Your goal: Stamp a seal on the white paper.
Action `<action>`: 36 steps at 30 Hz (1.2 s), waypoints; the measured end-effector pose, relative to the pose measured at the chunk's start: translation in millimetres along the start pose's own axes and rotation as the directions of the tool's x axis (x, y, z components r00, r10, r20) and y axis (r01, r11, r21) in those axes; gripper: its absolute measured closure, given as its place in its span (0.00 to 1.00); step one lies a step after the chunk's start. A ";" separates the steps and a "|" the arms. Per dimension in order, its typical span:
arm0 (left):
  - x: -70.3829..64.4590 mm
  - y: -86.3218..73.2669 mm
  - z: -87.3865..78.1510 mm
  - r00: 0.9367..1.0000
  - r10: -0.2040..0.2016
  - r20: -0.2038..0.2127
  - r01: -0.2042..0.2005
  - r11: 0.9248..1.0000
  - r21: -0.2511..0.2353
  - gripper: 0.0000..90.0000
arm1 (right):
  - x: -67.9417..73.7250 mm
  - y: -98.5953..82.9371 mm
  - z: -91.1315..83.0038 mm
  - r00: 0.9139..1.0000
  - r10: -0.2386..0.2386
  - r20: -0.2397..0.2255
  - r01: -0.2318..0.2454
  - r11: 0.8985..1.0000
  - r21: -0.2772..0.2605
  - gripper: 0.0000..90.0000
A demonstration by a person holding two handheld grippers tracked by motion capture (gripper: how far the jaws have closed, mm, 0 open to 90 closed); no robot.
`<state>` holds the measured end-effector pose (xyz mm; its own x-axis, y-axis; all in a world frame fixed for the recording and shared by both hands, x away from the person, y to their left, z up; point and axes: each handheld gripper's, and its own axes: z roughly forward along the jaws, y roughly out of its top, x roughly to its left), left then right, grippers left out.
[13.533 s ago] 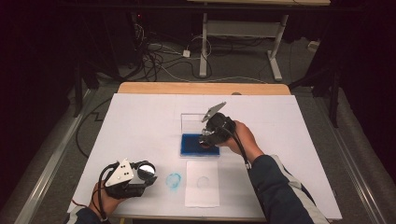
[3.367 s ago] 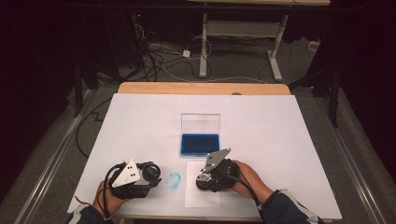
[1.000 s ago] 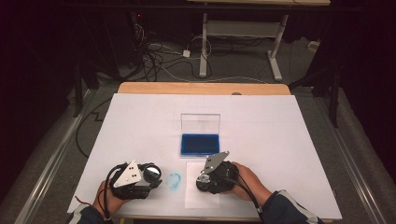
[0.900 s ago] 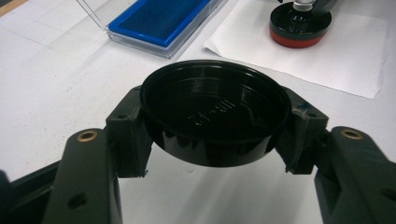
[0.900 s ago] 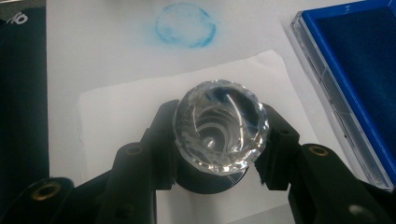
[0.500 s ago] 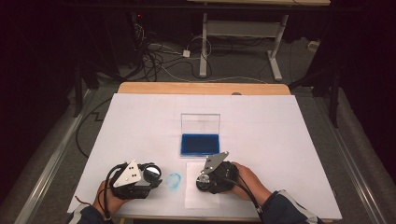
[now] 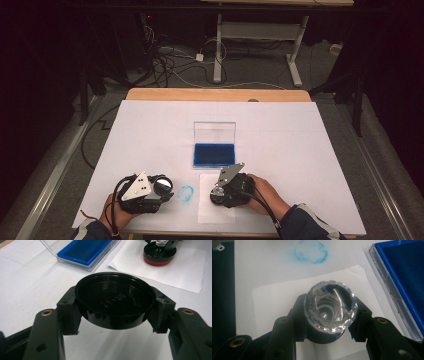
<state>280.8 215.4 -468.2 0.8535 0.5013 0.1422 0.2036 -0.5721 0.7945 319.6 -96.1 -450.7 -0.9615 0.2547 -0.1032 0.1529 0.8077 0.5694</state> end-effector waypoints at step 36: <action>-5.0 6.2 6.6 1.000 0.003 0.021 -0.003 1.000 -0.014 0.40 | -8.4 11.1 -54.5 0.999 0.038 0.031 -0.032 0.982 -0.185 0.63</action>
<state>280.9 205.1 -467.9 0.8642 0.4854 0.1324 0.1943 -0.5647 0.8021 317.0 -118.2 -399.1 -0.9474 0.3017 -0.1064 0.1386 0.6869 0.7135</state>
